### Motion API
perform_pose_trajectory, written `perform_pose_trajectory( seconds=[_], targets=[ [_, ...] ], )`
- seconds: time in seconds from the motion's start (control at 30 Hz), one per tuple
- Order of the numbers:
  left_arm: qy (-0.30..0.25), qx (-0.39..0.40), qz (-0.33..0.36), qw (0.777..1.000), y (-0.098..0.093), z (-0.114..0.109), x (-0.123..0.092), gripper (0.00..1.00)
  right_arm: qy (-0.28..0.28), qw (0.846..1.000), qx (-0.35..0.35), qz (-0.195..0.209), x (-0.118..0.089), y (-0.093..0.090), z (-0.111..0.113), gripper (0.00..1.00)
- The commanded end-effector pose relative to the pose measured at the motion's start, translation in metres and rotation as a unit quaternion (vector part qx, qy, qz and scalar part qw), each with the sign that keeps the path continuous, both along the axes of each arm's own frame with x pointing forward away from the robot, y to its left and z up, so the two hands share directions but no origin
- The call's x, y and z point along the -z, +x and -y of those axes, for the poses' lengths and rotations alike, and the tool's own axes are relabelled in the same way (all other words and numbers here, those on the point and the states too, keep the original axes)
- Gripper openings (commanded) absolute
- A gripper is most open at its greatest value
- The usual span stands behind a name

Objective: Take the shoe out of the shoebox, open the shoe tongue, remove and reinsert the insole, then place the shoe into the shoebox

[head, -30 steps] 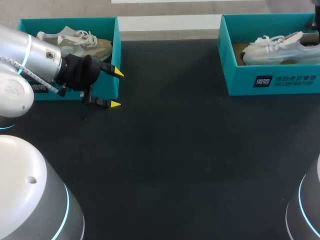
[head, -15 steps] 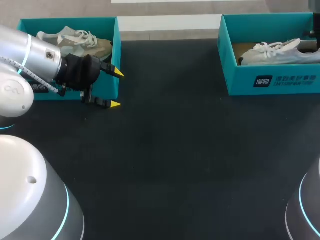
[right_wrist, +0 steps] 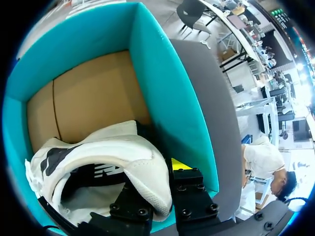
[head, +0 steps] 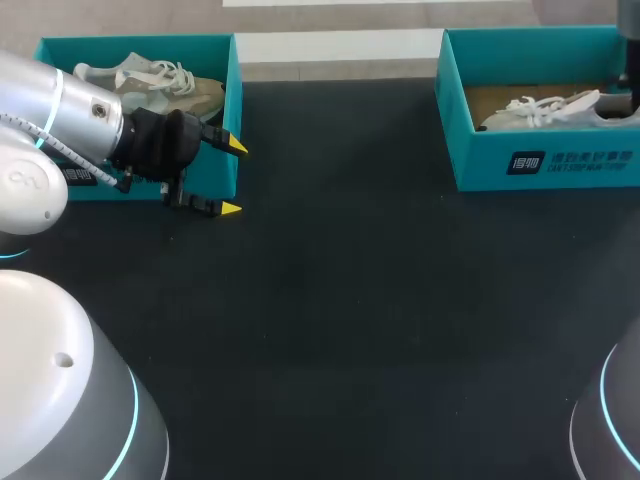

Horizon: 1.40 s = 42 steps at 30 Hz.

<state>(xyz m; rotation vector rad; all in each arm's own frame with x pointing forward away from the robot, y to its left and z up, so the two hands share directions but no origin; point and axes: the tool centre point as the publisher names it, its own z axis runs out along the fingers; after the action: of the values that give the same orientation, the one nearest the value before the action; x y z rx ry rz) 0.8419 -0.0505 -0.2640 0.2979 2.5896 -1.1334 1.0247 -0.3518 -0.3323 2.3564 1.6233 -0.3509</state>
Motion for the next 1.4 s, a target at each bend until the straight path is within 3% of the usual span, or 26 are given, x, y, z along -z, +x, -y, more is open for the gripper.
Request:
perform_pose_trajectory(
  seconds=[0.03,0.47,0.87,0.93,0.97,1.4],
  targets=[
    [0.002,-0.001,0.000,1.000,-0.001,0.000,-0.001,1.00,0.004,1.000,-0.001,-0.008,0.008,0.003,0.002,0.00],
    [0.002,-0.001,0.000,1.000,-0.001,0.000,-0.001,1.00,0.018,0.999,-0.003,-0.034,0.032,-0.002,0.003,0.00],
    [0.002,-0.001,0.000,1.000,-0.001,0.000,-0.001,1.00,0.018,0.999,0.000,-0.042,0.043,-0.005,0.007,0.00],
    [0.002,-0.001,0.000,1.000,-0.001,0.000,-0.001,1.00,0.018,0.999,-0.002,-0.042,0.043,-0.005,0.007,0.19],
    [0.002,-0.001,0.000,1.000,-0.001,0.000,-0.001,1.00,0.017,0.999,-0.003,-0.042,0.043,-0.005,0.007,0.22],
    [0.002,-0.001,0.000,1.000,-0.001,0.000,-0.001,1.00,0.010,0.999,-0.002,-0.038,0.028,-0.009,0.006,0.34]
  ],
)
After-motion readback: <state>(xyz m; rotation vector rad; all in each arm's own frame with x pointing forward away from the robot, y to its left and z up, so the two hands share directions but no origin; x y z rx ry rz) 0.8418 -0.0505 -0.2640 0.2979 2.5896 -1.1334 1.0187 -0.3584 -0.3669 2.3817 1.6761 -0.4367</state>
